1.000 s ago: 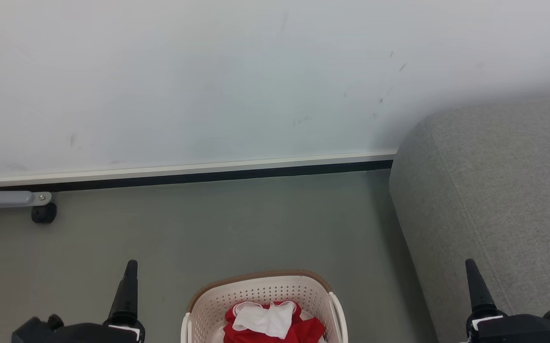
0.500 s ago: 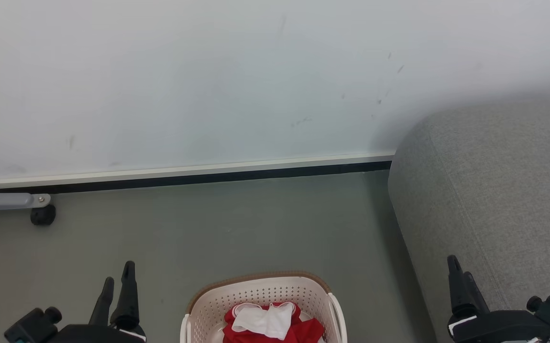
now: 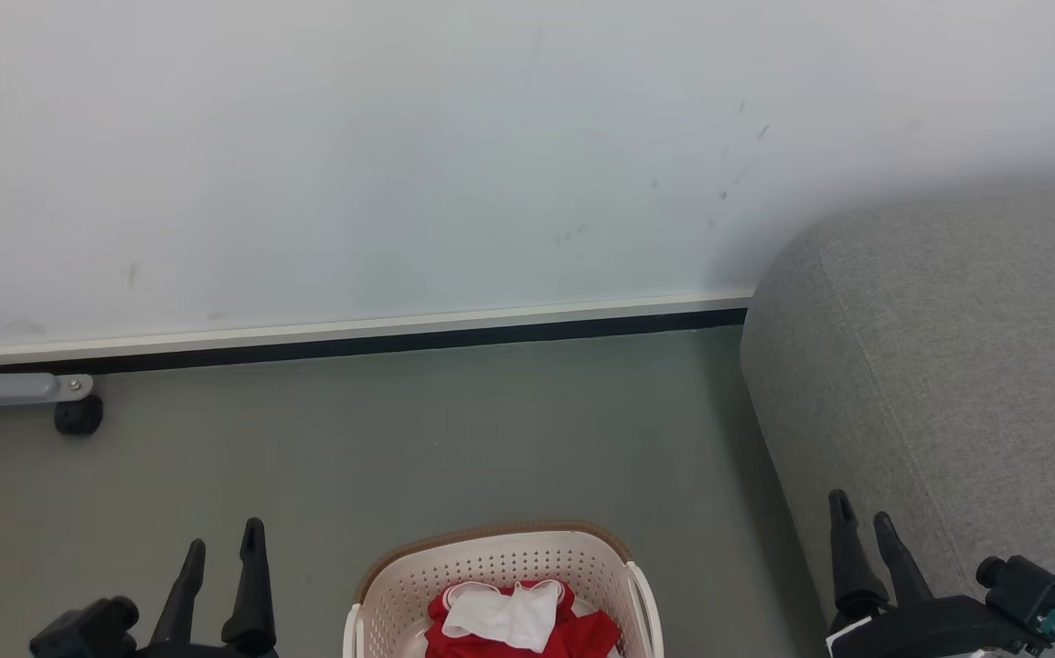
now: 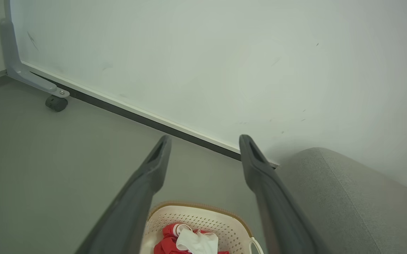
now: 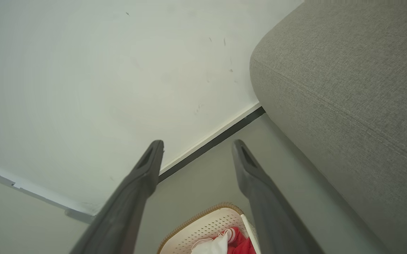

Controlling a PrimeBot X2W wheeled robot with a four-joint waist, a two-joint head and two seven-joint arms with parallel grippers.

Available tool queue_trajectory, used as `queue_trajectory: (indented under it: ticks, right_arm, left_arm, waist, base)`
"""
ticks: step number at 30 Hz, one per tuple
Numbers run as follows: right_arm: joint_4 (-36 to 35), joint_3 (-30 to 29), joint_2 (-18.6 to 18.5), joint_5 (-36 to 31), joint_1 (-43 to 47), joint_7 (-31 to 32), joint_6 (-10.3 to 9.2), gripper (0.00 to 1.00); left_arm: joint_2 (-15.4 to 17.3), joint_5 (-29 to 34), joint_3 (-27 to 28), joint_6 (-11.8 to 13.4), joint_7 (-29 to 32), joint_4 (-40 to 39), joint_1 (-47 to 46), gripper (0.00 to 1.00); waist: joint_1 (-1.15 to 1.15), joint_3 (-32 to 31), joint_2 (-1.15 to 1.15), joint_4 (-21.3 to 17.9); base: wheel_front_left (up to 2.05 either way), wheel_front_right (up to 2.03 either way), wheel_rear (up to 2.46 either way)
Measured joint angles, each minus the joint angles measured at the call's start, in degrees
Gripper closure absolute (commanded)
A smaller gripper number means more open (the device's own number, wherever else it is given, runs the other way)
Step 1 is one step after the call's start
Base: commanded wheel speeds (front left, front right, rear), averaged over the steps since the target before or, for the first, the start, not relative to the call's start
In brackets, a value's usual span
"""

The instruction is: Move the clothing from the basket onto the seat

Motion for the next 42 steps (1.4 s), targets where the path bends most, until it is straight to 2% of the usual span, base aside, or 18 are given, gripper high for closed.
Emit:
queue_trajectory:
  ticks: [25,35,42]
  right_arm:
    - [-2.65,6.65,-1.54,-20.19,0.43,-5.48,-3.31,0.0]
    - [-3.57,8.94,-1.98,-27.73,0.91,-7.53,-4.52,0.0]
    - [-3.82,9.43,-2.03,-29.08,0.91,-8.01,-4.58,0.0]
  left_arm:
    - [1.57,21.46,-1.99,3.71,-5.53,-3.1,2.55,0.0]
    - [1.88,28.78,-2.65,4.28,-7.7,-3.66,3.19,0.0]
    - [1.88,30.98,-2.9,4.71,-8.22,-4.01,4.3,0.0]
  waist:
    - [0.0,-0.16,0.0,-0.51]
    - [0.0,-0.1,0.0,-0.7]
    - [0.0,-0.06,0.0,-0.77]
  base:
    - [0.0,0.0,0.0]
    - [0.0,0.0,0.0]
    - [0.0,0.0,0.0]
